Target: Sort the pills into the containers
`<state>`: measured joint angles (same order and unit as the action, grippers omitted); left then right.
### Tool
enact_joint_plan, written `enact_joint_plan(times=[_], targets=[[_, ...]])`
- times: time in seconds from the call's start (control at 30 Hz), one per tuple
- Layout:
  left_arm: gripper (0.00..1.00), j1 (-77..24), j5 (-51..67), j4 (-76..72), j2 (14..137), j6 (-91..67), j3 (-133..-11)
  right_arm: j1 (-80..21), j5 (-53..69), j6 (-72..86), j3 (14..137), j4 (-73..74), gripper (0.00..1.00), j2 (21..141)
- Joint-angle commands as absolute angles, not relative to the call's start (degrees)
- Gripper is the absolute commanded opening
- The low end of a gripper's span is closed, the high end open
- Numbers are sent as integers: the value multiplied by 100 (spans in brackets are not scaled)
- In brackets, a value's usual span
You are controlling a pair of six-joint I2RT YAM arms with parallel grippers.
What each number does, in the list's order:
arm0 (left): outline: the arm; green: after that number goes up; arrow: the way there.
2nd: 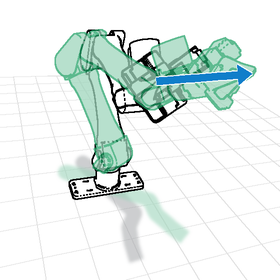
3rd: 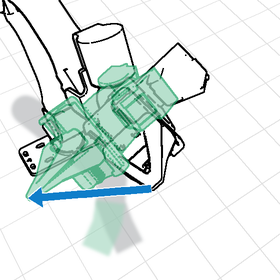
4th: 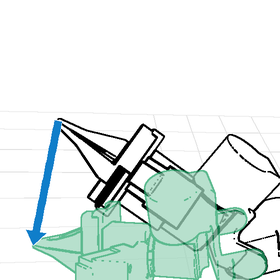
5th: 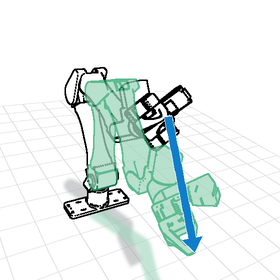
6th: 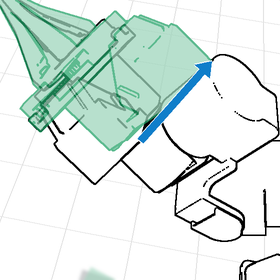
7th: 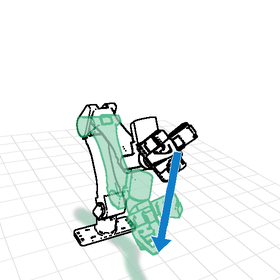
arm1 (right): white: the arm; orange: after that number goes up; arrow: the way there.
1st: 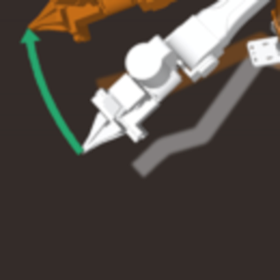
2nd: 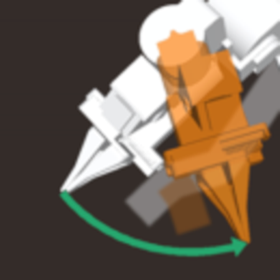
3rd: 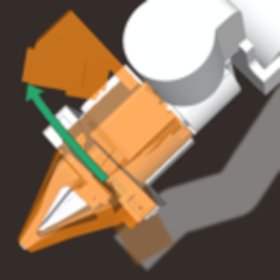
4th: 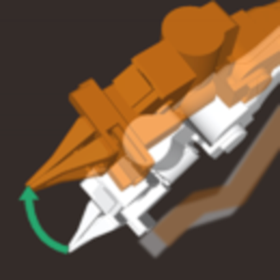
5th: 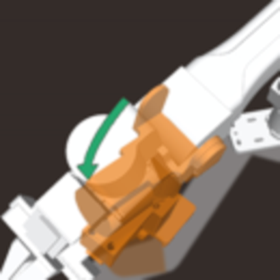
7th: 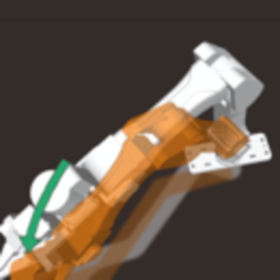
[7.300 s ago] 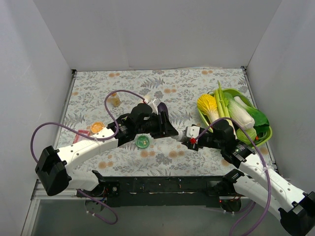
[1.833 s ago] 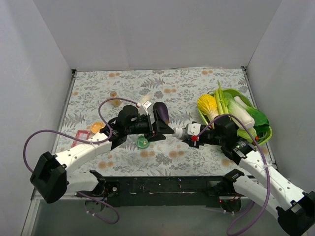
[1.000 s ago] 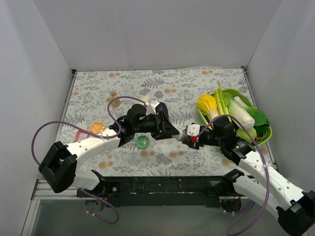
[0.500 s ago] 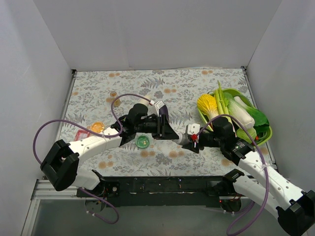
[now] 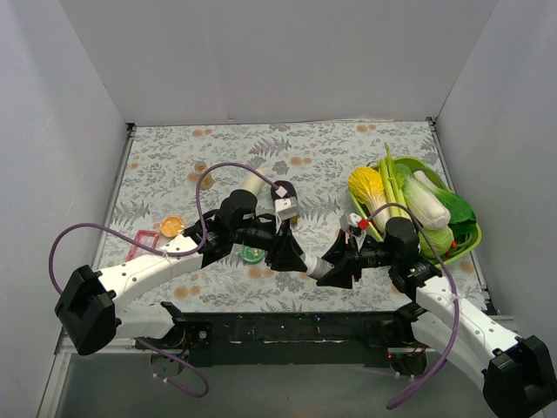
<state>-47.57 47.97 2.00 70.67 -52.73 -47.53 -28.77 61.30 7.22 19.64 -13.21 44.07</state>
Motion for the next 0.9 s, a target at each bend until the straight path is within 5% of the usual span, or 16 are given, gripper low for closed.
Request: enact_joint_plan(times=[0.0,0.1,0.13,0.23,0.4,0.63,0.87], targets=[[44,-4808,4818,800,6662,-4490,-4895,-2584,6495,2470,1714,-2962,1,4307],[66,-4808,4369,362,6408,-5061,-4756,-2584,6486,2198,1749,-2665,1,4245],[87,-4808,4238,73,6181,-5237,-4703,-2584,6469,2128,1749,-2611,1,4228],[98,-4799,4105,-421,5837,-5940,-4422,-2575,6399,1750,1758,-2251,1,4114],[98,-4799,3824,-1037,5020,-7002,-4008,-2575,6311,1267,1767,-1890,1,3903],[98,-4781,1271,480,4053,-7916,-3894,-2566,6144,363,1960,-1214,1,3797],[98,-4781,984,607,3718,-8577,-3700,-2558,5732,-1244,2390,-19,1,3762]])
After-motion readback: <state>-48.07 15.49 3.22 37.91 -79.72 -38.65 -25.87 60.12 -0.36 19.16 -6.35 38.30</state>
